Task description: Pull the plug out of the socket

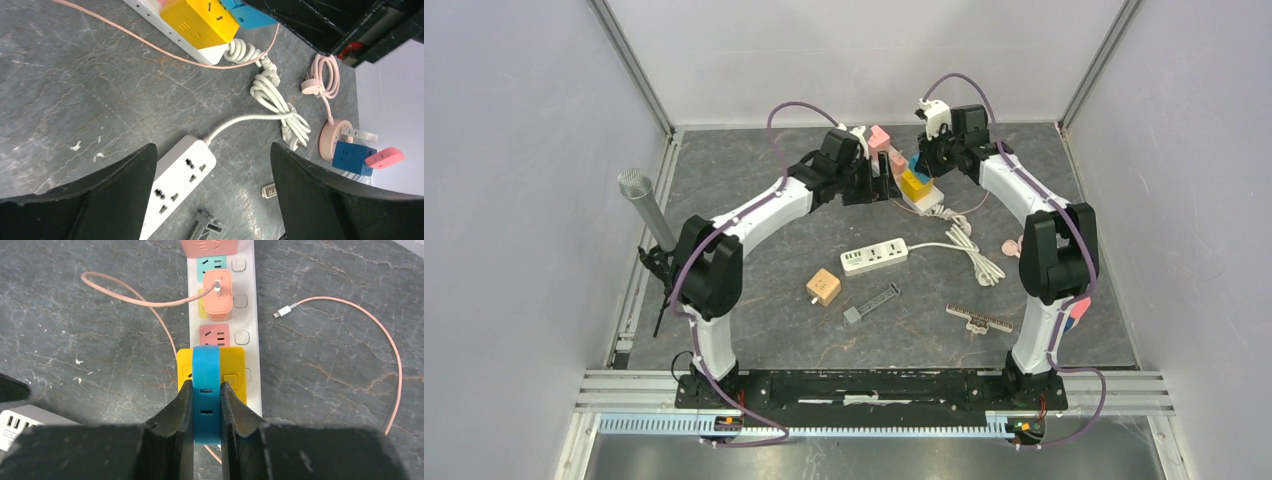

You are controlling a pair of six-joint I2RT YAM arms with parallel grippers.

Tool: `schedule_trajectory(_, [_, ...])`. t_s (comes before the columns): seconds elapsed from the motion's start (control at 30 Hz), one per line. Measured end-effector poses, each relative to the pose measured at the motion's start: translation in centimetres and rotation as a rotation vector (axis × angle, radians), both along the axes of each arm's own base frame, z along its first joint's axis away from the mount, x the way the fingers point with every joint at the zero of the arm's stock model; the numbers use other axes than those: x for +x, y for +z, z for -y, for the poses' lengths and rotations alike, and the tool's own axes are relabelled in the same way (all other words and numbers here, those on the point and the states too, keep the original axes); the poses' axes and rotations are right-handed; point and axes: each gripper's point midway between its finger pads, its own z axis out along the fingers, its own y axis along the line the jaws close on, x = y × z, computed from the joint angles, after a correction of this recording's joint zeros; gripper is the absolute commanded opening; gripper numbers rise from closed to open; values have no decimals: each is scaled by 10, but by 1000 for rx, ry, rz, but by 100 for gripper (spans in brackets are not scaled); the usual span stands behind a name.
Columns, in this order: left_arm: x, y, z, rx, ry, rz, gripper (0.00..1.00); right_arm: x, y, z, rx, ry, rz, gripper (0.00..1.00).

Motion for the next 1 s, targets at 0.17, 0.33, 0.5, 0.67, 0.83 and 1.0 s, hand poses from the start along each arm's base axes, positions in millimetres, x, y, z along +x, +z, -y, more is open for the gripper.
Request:
schedule_trajectory(0.17, [9, -12, 19, -9, 40, -33, 75, -1, -2, -3, 41, -42, -26, 48])
schedule_trajectory(0.33, [17, -15, 33, -26, 101, -57, 71, -12, -19, -3, 33, -50, -76, 38])
schedule_trajectory(0.5, [29, -14, 51, -43, 155, -43, 65, -11, -22, 1, 22, -62, -55, 23])
schedule_trajectory(0.67, [44, -24, 59, -23, 220, -37, 60, -11, -21, 2, 26, -69, -39, 7])
schedule_trajectory(0.83, [60, -38, 56, 10, 285, -21, 56, -12, -21, 1, 42, -77, -27, 0])
schedule_trajectory(1.0, [71, -47, 57, 25, 310, -10, 47, -18, -21, 1, 62, -92, -35, 0])
